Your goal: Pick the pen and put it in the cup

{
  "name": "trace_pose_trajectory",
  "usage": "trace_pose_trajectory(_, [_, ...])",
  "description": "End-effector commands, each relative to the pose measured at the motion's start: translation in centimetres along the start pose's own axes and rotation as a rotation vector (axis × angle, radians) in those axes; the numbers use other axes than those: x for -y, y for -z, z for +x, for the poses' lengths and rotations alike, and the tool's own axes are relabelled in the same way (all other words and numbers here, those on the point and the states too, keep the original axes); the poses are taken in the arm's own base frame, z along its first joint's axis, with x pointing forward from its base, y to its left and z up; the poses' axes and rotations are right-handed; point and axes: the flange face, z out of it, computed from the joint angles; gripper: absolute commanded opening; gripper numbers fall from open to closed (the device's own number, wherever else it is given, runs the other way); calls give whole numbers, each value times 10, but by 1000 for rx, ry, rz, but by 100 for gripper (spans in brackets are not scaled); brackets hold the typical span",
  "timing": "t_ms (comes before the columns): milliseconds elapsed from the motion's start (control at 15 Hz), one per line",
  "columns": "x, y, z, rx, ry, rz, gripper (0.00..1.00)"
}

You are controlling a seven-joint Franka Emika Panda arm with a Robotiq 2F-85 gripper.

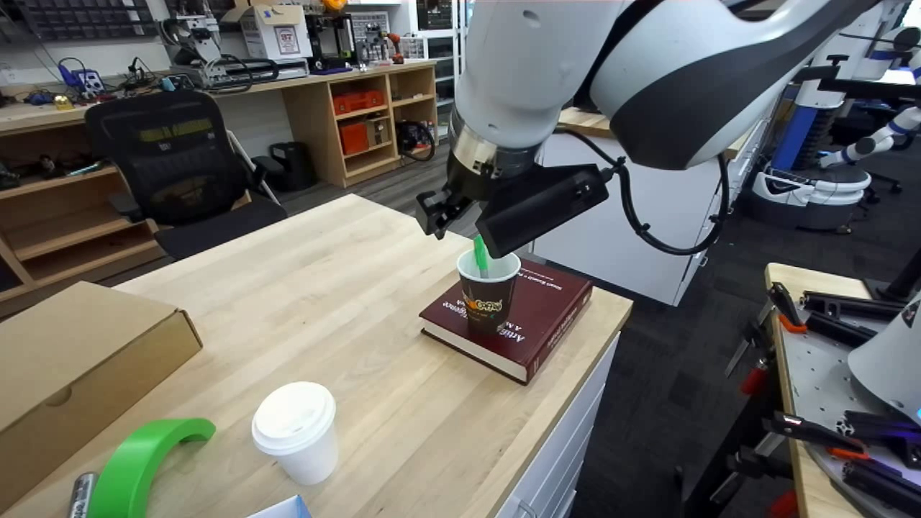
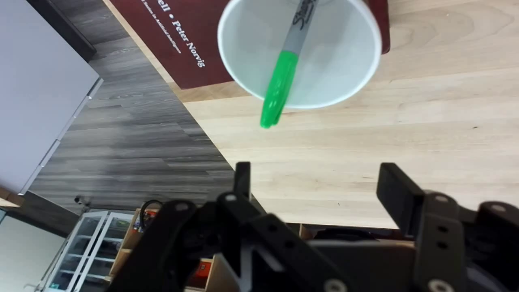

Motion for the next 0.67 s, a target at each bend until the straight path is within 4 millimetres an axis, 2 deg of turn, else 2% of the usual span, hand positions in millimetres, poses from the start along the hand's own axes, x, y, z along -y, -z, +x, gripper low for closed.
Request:
trace_pose_trajectory(0, [-21,3,7,17,-45,17,100])
trace_pose_trajectory(533, [-55,-11,30,268,13,127,100])
trace_pose_trajectory(600, [-36,-19,27,243,3,96,100])
